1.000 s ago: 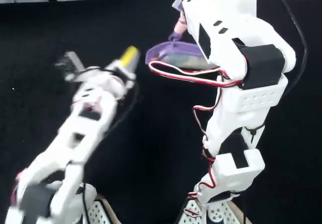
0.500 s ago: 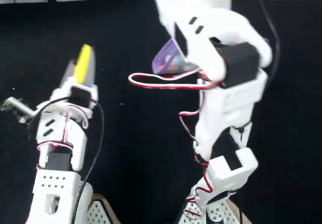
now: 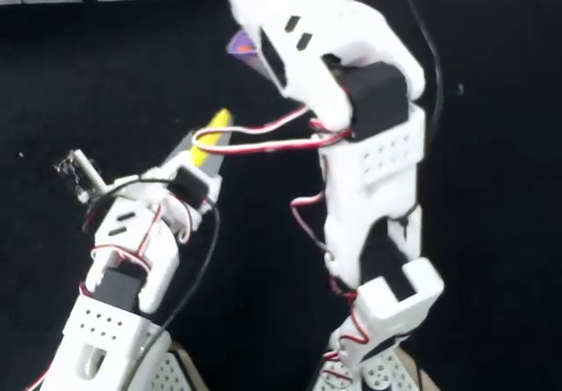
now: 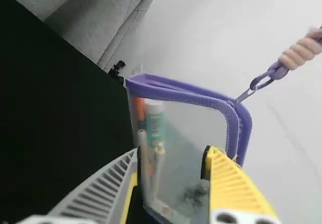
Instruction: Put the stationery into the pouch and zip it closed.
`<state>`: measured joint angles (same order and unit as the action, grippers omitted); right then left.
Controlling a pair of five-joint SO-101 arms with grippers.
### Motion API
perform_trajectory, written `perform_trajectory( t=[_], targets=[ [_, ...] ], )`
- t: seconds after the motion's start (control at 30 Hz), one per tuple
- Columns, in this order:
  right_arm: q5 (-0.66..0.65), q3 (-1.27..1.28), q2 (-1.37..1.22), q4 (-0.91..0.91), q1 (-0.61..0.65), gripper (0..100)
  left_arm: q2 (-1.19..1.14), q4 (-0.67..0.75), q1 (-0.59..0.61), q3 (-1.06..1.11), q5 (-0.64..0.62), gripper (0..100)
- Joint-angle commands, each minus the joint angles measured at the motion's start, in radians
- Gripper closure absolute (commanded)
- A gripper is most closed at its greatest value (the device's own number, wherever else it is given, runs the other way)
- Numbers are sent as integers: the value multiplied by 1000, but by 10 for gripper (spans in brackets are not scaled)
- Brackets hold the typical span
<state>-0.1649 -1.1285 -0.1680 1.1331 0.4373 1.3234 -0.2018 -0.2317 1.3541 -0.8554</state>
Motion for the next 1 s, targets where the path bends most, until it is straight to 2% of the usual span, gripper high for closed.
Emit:
perform_trajectory(
  t=[0.0, 0.1, 0.2, 0.3, 0.4, 0.6, 0.87, 0.97],
  targets=[
    [-3, -88, 22, -43, 40, 988, 38, -6, -18, -64, 8, 775],
    [-31, -85, 21, -60, 40, 988, 86, -8, -71, -59, 8, 775],
    [-31, -85, 21, -64, 41, 988, 117, -2, -186, -65, 14, 775],
    [-29, -88, 27, -60, 74, 988, 109, 15, -308, -81, 109, 775],
    [-29, -90, 28, -61, 114, 988, 66, 61, -355, -85, 167, 775],
    [-32, -90, 22, -63, 175, 988, -11, 95, -306, -88, 167, 775],
    [-31, -197, 33, -46, 178, 988, 9, 84, -119, -81, 170, 775],
    [-26, -226, 39, 25, 178, 988, 77, 57, -68, -59, 167, 775]
  ],
)
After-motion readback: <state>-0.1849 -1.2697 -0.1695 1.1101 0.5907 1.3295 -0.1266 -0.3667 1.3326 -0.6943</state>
